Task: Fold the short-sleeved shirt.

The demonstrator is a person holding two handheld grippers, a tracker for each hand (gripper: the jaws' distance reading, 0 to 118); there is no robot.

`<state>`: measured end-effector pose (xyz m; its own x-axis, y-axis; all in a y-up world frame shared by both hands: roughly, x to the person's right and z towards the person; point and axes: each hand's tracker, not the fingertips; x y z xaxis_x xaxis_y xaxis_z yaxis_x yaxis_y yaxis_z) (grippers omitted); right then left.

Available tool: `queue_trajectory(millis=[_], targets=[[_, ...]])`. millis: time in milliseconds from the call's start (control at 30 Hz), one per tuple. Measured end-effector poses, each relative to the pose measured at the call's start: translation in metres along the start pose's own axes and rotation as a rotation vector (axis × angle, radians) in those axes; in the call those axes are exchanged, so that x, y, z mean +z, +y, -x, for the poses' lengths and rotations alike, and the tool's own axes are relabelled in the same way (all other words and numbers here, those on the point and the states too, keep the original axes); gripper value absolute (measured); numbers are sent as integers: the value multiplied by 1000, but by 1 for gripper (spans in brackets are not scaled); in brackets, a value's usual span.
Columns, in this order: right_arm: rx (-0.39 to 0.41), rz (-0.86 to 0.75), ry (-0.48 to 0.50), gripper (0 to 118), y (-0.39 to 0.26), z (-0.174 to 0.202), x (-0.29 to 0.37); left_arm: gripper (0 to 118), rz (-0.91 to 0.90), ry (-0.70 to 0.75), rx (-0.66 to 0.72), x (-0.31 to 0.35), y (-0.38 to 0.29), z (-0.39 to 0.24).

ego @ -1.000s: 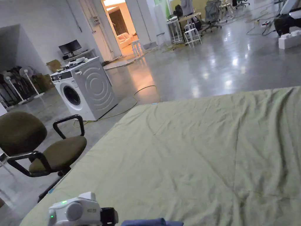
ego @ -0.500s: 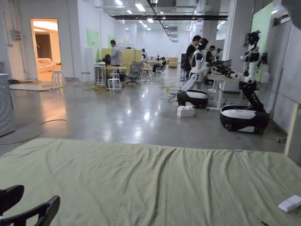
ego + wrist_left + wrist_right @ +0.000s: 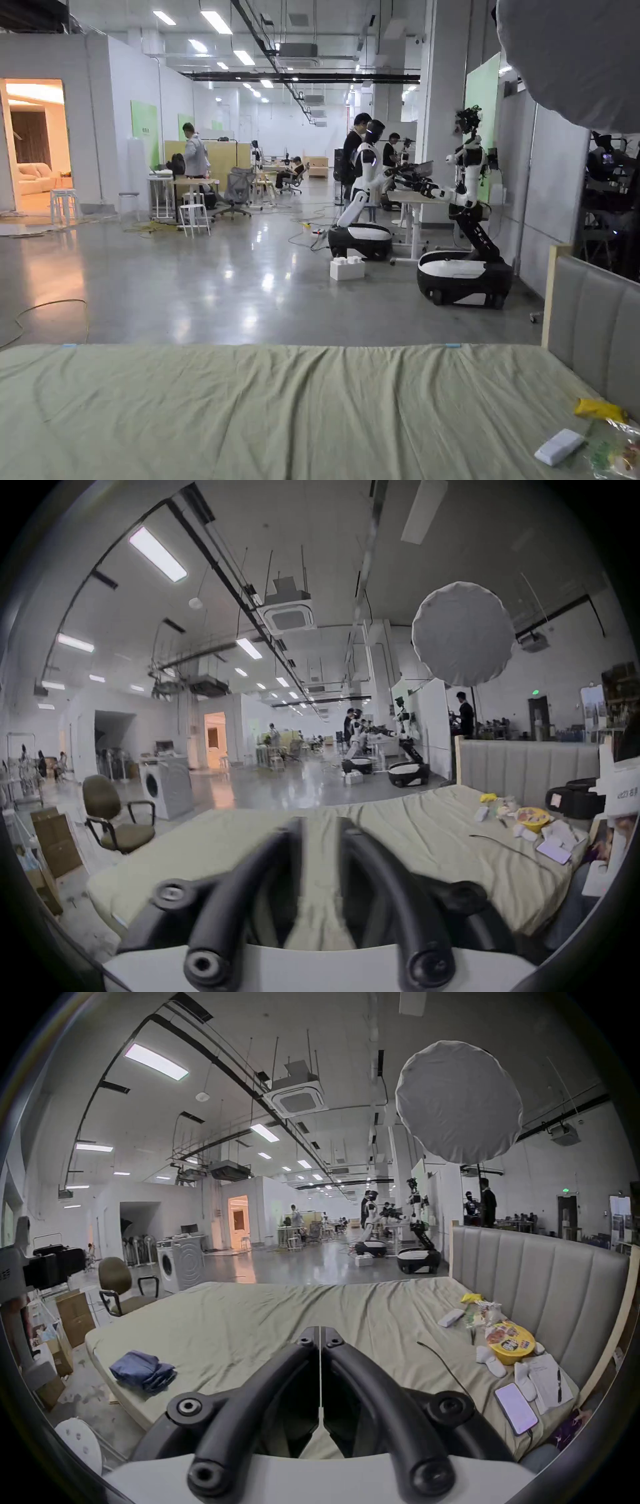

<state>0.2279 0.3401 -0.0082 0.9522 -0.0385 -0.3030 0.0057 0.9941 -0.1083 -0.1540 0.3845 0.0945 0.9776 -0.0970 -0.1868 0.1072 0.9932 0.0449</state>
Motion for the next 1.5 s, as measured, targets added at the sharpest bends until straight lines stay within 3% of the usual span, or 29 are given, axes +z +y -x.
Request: queue_trajectory(millis=[67,133,233,367,567,600,633,667,700,733,800,867,1000,1033,1067,1367,1500], targets=[[-1,-25,-2,1,0,0,0,4,-14,-140,98,2,7,2],[-62,40,14,1,-5,-3,-5,3,8,-73,128,0,6,-3],[0,16,-3,1,0,1,-2,3,31,-51,67,-3,5,-9],[-17,21,9,1,7,-2,4,3,51,-103,133,-2,4,-5],[1,3,-4,1,13,-5,3,3,74,-69,105,-6,5,-6],[0,-2,-11,5,13,-5,3,11,92,-52,106,-8,4,-7],[2,-7,-14,16,14,-5,3,28,94,-37,97,-10,4,-8],[8,-10,-9,35,17,-6,3,51,98,-25,89,-11,3,-9],[7,1,-4,65,18,-6,2,81,101,-23,81,-12,3,-9],[9,-2,-4,82,18,-6,2,95,99,-24,79,-13,3,-9],[15,-18,-7,94,17,-6,4,109,92,-25,87,-12,4,-10],[23,-26,-4,95,18,-6,4,110,87,-33,104,-10,3,-8],[20,-17,-5,118,16,-4,2,118,78,-36,84,-10,4,-12],[-23,-9,16,118,13,-3,3,118,69,-34,70,-10,4,-13],[14,-27,2,118,14,-1,3,118,63,-32,60,-10,5,-14],[19,-31,-13,118,16,-1,1,118,67,-44,93,-12,5,-9],[2,-28,-4,118,17,-3,0,118,89,-16,28,-14,2,-17]])
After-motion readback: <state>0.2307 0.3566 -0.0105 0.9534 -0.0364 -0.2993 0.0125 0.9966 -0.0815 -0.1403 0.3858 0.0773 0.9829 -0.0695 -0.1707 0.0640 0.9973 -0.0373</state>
